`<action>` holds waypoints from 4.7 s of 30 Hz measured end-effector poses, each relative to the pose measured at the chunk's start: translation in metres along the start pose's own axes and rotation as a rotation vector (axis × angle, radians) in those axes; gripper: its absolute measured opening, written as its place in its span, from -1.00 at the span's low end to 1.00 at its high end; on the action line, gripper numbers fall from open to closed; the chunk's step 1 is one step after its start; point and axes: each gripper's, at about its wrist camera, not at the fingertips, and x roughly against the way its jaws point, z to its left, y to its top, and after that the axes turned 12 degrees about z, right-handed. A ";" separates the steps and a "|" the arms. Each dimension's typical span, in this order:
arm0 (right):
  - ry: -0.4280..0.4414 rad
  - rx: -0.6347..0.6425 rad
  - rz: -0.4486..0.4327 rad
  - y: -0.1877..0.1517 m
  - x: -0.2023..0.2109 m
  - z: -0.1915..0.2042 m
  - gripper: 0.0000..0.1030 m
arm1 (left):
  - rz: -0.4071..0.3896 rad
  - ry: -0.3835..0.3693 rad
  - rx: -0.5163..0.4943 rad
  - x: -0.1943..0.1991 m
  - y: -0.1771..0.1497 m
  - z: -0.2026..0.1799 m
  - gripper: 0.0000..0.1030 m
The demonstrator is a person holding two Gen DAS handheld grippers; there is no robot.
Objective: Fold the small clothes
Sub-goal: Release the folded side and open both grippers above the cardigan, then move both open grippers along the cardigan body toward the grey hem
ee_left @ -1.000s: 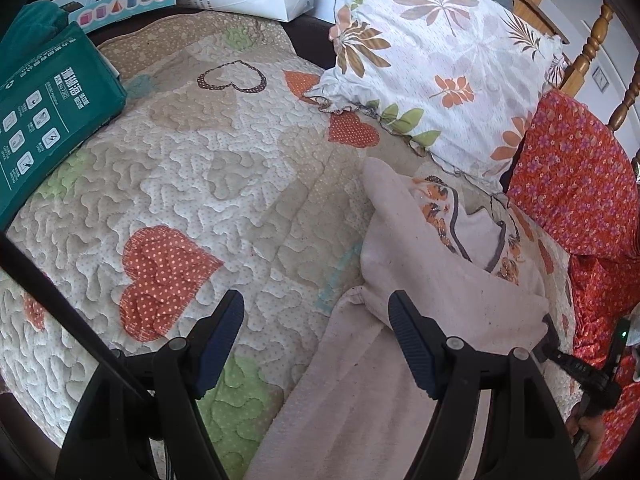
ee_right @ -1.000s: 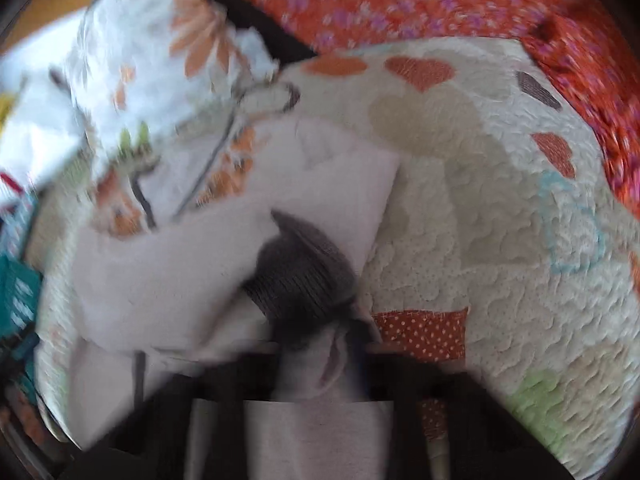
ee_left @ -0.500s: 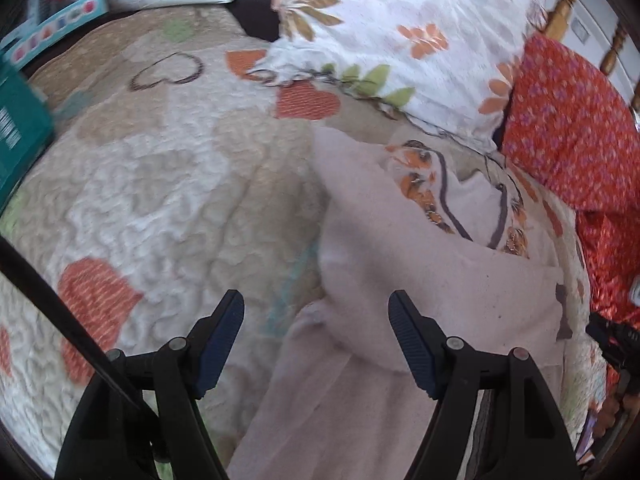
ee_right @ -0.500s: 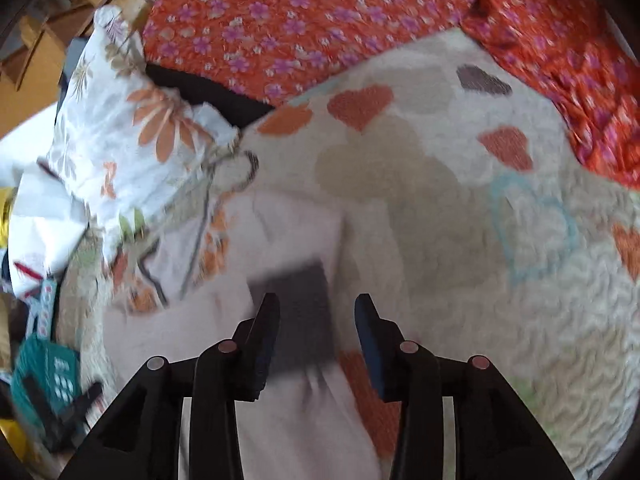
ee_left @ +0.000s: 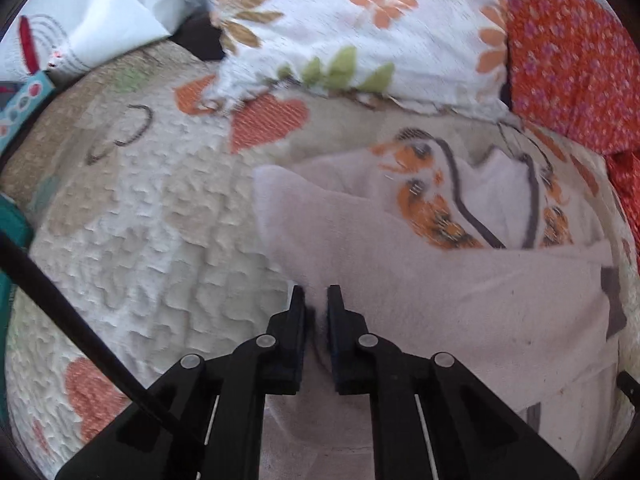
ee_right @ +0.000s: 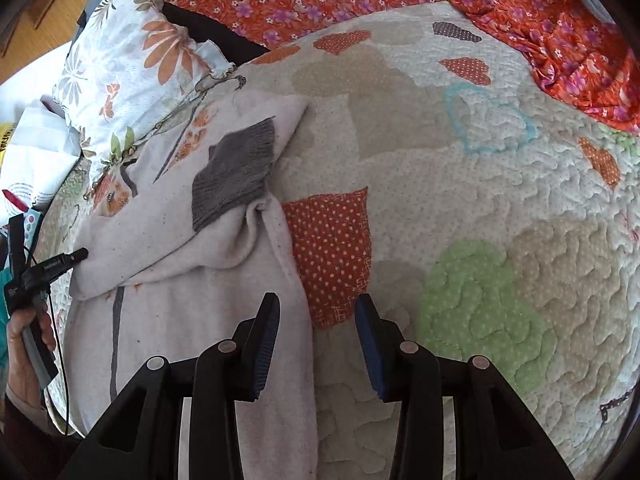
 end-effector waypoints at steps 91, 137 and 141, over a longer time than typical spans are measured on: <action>-0.175 0.194 -0.151 -0.064 -0.011 0.029 0.55 | 0.114 0.035 0.129 0.037 -0.209 0.008 0.99; -0.205 0.213 -0.210 -0.076 -0.013 0.033 0.64 | -0.005 -0.175 0.304 0.062 -0.227 0.089 0.41; -0.205 0.215 -0.215 -0.077 -0.013 0.032 0.64 | -0.014 -0.188 0.319 0.063 -0.229 0.091 0.41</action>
